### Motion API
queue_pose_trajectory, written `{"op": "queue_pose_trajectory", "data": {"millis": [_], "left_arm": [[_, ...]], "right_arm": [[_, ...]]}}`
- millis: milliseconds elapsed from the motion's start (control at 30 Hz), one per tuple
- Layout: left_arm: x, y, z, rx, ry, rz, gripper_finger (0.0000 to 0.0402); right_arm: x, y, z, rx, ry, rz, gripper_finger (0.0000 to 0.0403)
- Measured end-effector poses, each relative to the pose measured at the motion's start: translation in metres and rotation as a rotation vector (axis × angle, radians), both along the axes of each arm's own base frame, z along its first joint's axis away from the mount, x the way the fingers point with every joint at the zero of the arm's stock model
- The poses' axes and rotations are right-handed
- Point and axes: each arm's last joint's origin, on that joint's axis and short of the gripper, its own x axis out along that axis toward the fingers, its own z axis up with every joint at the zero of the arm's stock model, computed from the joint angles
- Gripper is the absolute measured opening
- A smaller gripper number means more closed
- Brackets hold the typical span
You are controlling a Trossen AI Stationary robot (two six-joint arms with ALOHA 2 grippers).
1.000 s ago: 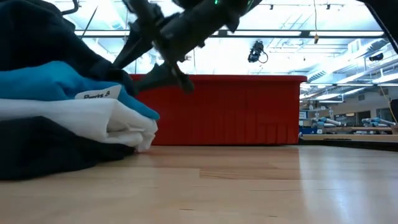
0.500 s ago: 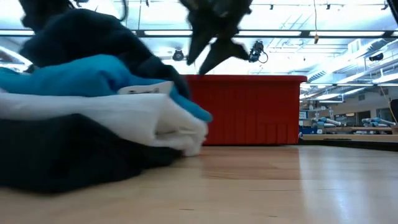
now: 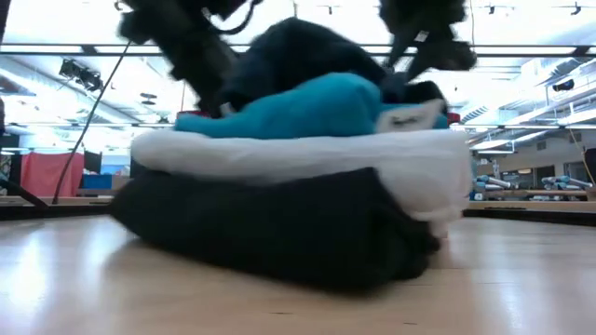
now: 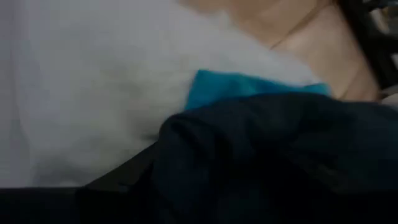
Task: Fold laundry
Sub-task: Fold the dark blue short
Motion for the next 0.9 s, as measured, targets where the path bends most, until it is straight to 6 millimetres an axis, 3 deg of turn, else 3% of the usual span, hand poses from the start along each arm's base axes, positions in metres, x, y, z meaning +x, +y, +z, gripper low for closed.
{"op": "queue_pose_trajectory", "data": {"millis": [133, 300, 500, 667, 900], "left_arm": [[0.013, 0.008, 0.025, 0.039, -0.01, -0.024, 0.0247], [0.007, 0.009, 0.041, 0.047, 0.059, -0.027, 0.0247], [-0.008, -0.005, 0.053, 0.016, 0.076, -0.051, 0.0248], [-0.027, -0.019, 0.064, 0.043, 0.096, -0.024, 0.0262], [-0.055, -0.04, 0.07, 0.1, 0.161, 0.013, 0.0301]], "right_arm": [[-0.031, 0.006, -0.017, 0.012, -0.066, -0.059, 0.0156], [-0.046, 0.007, -0.028, -0.022, -0.257, -0.104, 0.0156], [-0.04, 0.006, -0.033, -0.091, -0.505, -0.018, 0.0158], [-0.036, 0.004, -0.038, -0.144, -0.53, 0.031, 0.0158], [-0.025, 0.004, -0.04, -0.062, -0.582, 0.042, 0.016]]}}
